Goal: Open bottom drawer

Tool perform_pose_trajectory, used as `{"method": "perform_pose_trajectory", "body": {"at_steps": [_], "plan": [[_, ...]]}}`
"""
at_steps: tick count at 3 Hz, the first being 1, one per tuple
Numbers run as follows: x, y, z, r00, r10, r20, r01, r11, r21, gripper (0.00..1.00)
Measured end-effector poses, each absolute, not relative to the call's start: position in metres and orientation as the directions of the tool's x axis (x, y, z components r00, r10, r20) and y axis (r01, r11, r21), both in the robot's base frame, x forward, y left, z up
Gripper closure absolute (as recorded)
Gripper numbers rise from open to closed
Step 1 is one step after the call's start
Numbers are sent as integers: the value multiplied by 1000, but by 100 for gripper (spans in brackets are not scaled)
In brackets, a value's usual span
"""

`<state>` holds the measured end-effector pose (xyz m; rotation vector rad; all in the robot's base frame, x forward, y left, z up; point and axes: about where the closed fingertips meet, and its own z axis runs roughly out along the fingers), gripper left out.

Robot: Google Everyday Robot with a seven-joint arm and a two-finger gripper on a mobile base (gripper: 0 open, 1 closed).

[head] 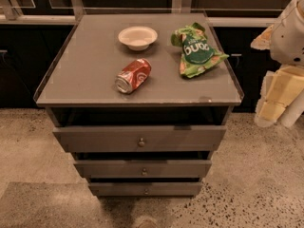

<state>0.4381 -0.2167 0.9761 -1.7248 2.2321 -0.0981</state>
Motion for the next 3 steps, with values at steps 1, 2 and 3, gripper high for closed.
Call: {"method": "perform_pose_trajectory", "body": {"at_steps": [1,2,3], "plan": [[436,-216,976,-218,-952,-216,-926,272,-261,0],[403,-196,985,-240,-930,-279,-891,325,-316,0],[361,-167,968,-259,-889,-379,-855,393,-338,0]]}}
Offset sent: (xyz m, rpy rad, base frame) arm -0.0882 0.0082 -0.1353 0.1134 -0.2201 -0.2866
